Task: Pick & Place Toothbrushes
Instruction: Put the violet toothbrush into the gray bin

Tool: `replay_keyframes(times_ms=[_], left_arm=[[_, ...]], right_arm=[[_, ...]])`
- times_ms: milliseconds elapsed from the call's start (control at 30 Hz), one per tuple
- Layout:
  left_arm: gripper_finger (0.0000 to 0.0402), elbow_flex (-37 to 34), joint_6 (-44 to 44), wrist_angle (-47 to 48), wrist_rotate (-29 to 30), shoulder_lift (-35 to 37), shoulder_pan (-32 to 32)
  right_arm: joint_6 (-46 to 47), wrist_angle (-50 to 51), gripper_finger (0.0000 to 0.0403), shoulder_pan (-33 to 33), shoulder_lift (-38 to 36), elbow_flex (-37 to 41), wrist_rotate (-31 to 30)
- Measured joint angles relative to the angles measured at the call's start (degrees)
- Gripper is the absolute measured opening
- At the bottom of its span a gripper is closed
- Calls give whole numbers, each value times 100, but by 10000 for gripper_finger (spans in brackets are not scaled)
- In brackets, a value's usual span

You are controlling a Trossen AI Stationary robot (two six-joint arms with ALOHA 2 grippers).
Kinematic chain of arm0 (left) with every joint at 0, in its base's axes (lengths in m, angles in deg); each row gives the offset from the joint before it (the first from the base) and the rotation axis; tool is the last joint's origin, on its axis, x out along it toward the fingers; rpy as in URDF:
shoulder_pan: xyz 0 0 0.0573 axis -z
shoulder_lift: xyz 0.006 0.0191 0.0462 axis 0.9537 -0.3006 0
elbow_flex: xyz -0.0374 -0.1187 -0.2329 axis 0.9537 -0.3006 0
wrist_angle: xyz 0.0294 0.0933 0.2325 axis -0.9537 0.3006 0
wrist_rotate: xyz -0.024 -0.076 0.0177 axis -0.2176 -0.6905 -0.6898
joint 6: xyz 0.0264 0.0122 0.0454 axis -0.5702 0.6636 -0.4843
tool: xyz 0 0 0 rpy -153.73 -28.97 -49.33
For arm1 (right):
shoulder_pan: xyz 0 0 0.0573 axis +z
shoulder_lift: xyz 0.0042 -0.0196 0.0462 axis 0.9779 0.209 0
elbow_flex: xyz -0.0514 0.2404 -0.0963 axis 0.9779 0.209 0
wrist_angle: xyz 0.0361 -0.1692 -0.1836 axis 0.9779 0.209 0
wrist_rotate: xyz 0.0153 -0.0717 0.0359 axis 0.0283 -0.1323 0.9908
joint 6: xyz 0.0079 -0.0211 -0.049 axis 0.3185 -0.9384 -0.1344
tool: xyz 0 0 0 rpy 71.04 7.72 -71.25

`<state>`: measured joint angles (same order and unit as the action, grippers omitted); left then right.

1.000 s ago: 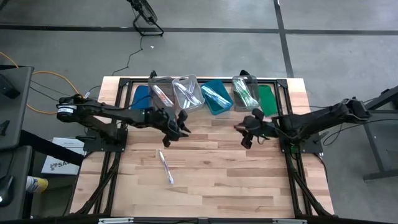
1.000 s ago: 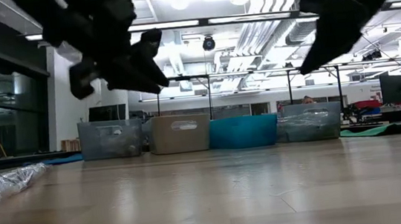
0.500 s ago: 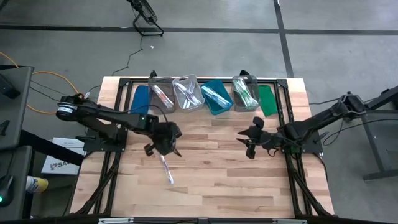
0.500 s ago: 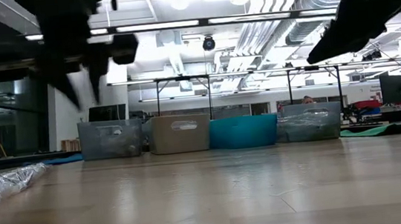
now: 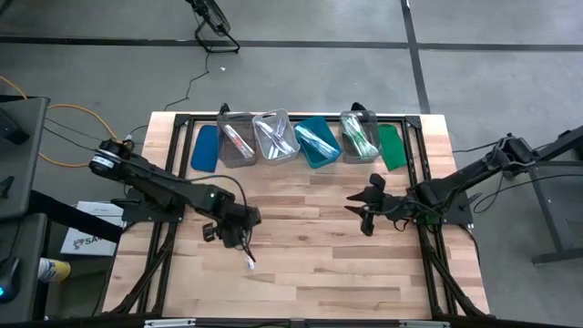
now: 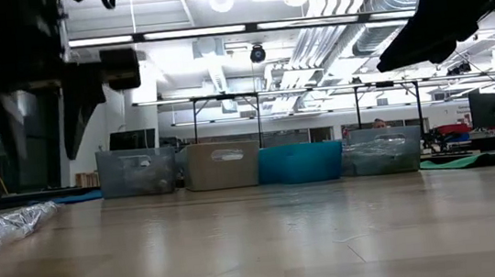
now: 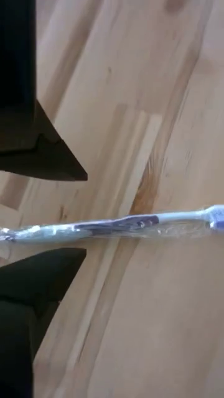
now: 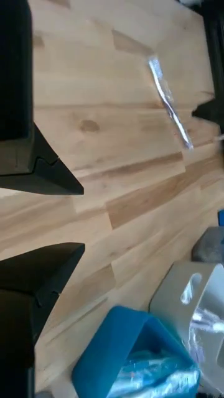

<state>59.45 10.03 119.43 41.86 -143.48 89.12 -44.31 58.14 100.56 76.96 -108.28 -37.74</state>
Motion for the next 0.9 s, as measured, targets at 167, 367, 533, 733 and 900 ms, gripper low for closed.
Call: replay_keyframes(times_ms=[167, 367, 533, 733, 900], left_arm=[[190, 0, 121, -252, 75, -391, 193], [191, 0, 365, -278, 44, -676, 230], [191, -2, 396, -304, 51, -999, 229], [172, 11, 411, -308, 94, -1201, 215], [111, 11, 414, -307, 98, -1201, 217]], right_arm=[[-14, -191, 128, 212, 2, -2, -58], [-61, -368, 128, 310, 2, 0, -71], [-60, -398, 128, 305, 2, -2, -78], [-134, -391, 128, 305, 2, -2, -74], [-164, -394, 128, 305, 2, -2, -72]])
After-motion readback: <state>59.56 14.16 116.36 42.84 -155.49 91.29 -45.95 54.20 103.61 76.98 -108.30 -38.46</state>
